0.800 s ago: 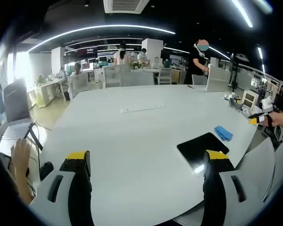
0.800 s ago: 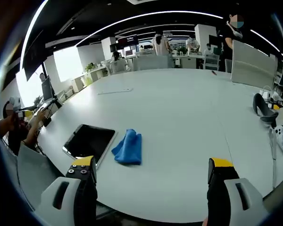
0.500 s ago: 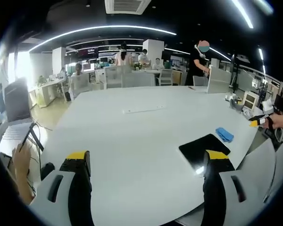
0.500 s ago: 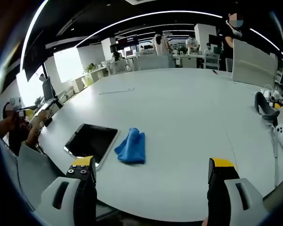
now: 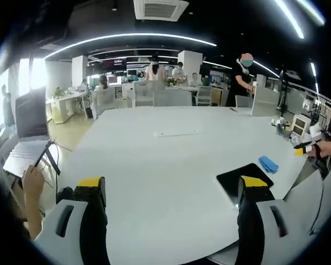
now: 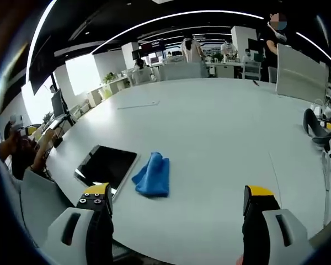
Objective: Wipe the mirror surface with the cleaning cloth until all visible marks leave the cleaned area.
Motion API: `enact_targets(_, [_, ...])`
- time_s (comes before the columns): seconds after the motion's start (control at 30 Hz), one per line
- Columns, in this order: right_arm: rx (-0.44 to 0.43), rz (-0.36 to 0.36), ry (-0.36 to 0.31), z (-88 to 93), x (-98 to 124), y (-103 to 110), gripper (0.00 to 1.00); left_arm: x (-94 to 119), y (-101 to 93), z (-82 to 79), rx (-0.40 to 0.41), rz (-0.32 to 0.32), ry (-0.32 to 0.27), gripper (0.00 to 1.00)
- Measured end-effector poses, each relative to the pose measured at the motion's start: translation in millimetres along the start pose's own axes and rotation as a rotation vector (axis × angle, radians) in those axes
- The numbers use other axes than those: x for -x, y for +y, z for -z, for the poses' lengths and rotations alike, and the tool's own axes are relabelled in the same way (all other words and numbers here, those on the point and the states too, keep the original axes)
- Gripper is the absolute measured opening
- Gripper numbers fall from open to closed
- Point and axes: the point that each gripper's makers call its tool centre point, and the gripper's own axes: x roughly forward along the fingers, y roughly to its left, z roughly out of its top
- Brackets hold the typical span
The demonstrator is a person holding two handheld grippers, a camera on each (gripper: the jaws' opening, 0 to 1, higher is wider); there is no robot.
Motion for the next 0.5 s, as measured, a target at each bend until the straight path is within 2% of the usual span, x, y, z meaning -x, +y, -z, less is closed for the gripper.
enact_targets(0.1, [-0.006,0.001,0.007,1.4,-4.5,-0.1,0.98,1.1,-2.7,1.7,-0.013,0.014,0.010,0.99])
enact_targets(0.23, [-0.009,0.011,-0.001,2.9,1.4,4.6,0.98,-1.5,-11.4,4.9,-0.029,0.043,0.028,0.99])
enact_targets(0.37, [0.000,0.039,0.016,13.5,8.0,0.0,0.98,-10.7,-19.5,8.2,-0.025,0.078,0.037,0.99])
enact_targets(0.5, [-0.009,0.054,0.012,13.7,14.0,-0.6,0.98,-21.0,-25.4,10.5,-0.041,0.106,0.049,0.99])
